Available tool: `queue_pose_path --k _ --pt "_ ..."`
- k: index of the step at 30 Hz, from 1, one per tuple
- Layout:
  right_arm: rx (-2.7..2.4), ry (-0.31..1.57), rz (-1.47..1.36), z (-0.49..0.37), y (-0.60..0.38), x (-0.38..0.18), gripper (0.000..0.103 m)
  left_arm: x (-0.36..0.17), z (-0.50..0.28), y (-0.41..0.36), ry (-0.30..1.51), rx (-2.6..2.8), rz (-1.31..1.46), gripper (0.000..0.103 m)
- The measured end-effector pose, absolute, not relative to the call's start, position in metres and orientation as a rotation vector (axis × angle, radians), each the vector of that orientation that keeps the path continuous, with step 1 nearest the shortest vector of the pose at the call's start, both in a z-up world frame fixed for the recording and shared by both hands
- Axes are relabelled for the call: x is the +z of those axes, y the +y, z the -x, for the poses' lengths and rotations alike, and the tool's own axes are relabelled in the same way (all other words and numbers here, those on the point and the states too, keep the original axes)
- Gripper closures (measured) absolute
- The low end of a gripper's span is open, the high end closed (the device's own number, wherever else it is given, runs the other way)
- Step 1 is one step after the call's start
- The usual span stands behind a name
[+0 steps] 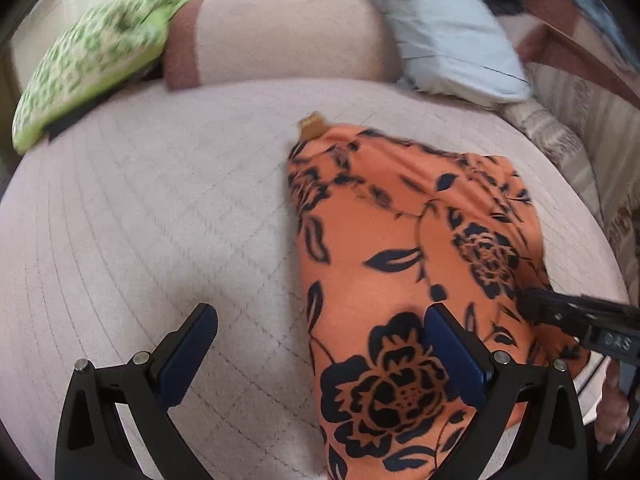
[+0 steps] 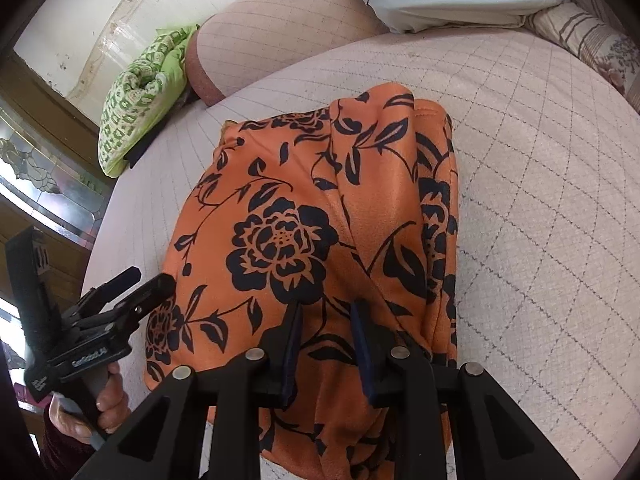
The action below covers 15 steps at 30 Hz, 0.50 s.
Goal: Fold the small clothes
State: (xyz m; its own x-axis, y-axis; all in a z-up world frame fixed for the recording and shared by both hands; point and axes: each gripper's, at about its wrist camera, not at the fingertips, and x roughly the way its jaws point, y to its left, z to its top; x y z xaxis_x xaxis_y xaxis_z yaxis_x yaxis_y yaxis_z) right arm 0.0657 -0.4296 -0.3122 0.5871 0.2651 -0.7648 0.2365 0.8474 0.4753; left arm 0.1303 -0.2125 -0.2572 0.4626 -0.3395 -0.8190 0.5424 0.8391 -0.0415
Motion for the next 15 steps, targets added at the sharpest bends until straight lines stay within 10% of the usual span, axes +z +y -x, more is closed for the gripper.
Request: queue_pose_path --k 15 --pt "-0.035 0.854 -0.652 -0.056 -0.454 -0.297 0.069 -0.287 -0.146 -0.214 1.117 -0.638 -0.222 0.0"
